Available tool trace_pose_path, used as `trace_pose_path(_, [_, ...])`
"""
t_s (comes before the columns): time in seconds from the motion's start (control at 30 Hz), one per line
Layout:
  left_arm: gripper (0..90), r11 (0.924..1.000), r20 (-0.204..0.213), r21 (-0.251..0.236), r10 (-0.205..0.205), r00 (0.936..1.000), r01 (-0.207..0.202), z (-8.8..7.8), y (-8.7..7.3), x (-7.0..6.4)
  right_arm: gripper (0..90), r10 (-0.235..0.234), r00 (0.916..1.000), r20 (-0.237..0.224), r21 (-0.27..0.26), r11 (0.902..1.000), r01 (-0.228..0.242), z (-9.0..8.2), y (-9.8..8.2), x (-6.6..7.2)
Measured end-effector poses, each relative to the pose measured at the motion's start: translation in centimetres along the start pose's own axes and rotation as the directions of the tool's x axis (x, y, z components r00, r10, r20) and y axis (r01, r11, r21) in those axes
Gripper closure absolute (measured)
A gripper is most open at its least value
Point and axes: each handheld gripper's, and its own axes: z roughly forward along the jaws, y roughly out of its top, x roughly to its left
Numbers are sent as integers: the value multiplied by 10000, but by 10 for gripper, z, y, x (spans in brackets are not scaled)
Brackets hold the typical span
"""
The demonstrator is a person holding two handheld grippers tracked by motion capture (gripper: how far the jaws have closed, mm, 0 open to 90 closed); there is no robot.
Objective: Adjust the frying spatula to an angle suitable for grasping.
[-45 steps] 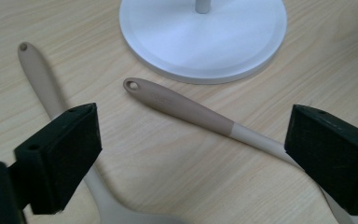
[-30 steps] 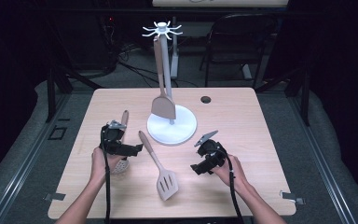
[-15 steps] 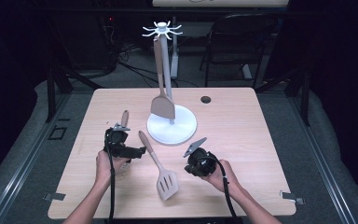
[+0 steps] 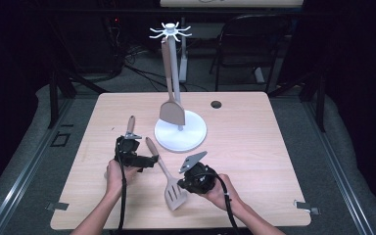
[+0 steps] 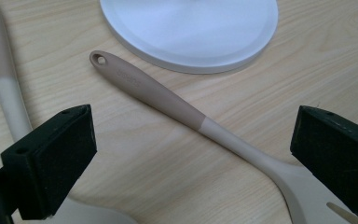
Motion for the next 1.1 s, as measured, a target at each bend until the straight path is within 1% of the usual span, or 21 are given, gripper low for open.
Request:
trace_pose_path(0.03, [2, 10000, 0, 0, 0, 10000, 0, 0, 0, 0, 871, -118, 9999, -112, 114, 9999, 120, 3, 0, 2])
trace_pose_path(0.07, [2, 10000, -15, 17, 9, 10000, -9, 0, 0, 0, 871, -118, 9999, -112, 114, 9999, 120, 3, 0, 2])
trace_pose_path(0.1, [1, 10000, 2, 27, -27, 10000, 27, 0, 0, 1, 873, -186, 9995, -240, 291, 9994, 193, 10, 0, 7])
trace_pose_path(0.13, [1, 10000, 10, 22, -36, 10000, 36, 0, 0, 1, 873, -186, 9995, -240, 291, 9994, 193, 10, 0, 7])
trace_pose_path(0.17, [2, 10000, 12, 47, -13, 10000, 13, 0, -1, 2, 883, -260, 9988, -408, 425, 9987, 277, 14, 0, 11])
trace_pose_path(0.2, [2, 10000, 42, 31, -94, 9999, 94, 0, -1, 2, 888, -325, 9985, -450, 476, 9983, 347, 16, 0, 12])
trace_pose_path(0.3, [2, 9999, 24, 104, -105, 9999, 105, 1, -1, 2, 900, -475, 9970, -617, 539, 9972, 509, 19, 1, 17])
trace_pose_path(0.37, [3, 9999, 7, 133, -109, 9999, 108, 2, -1, 1, 900, -528, 9961, -712, 629, 9964, 573, 23, 1, 19])
trace_pose_path(0.43, [4, 9994, 61, 291, -208, 9998, 206, 3, -1, 1, 900, -587, 9959, -684, 740, 9952, 638, 25, 0, 19])
trace_pose_path(0.5, [5, 9990, 60, 361, -263, 9996, 261, 4, -2, 0, 900, -633, 9949, -785, 877, 9937, 702, 30, -3, 19])
trace_pose_path(0.6, [7, 9987, 70, 440, -256, 9996, 252, 5, -2, -1, 900, -567, 9950, -819, 1157, 9911, 660, 34, -4, 17])
trace_pose_path(0.67, [7, 9986, 180, 490, -229, 9996, 220, 6, -2, -1, 900, -481, 9950, -871, 1283, 9900, 591, 36, -6, 16])
trace_pose_path(0.77, [7, 9986, 240, 520, -105, 9997, 92, 7, -2, -3, 900, -449, 9957, -809, 1518, 9868, 568, 43, -9, 13])
trace_pose_path(0.8, [7, 9985, 236, 550, -62, 9997, 49, 8, -3, -4, 900, -449, 9957, -809, 1518, 9868, 568, 43, -9, 13])
trace_pose_path(0.83, [11, 9983, 219, 589, -39, 9998, 26, 8, -2, -5, 900, -325, 9957, -870, 1748, 9835, 474, 47, -11, 11])
trace_pose_path(0.9, [14, 9982, 262, 598, -46, 9996, 30, 10, -3, -5, 900, -240, 9959, -877, 1831, 9823, 398, 50, -13, 10])
trace_pose_path(0.93, [16, 9981, 254, 608, -64, 9997, 48, 11, -3, -6, 900, -177, 9960, -881, 1988, 9794, 349, 51, -14, 9])
trace_pose_path(0.97, [26, 9981, 272, 619, -86, 9996, 69, 11, -3, -6, 900, -33, 9958, -919, 2023, 9791, 219, 54, -15, 7])
trace_pose_path(1.0, [26, 9980, 302, 632, -40, 9995, 21, 12, -3, -6, 900, -33, 9958, -919, 2023, 9791, 219, 54, -15, 7])
trace_pose_path(1.03, [31, 9979, 292, 643, -70, 9995, 51, 13, -3, -7, 900, -44, 9957, -929, 2103, 9773, 239, 54, -15, 6])
trace_pose_path(1.1, [46, 9981, 319, 613, -81, 9995, 62, 15, -3, -8, 900, -24, 9952, -979, 2099, 9774, 230, 54, -15, 5])
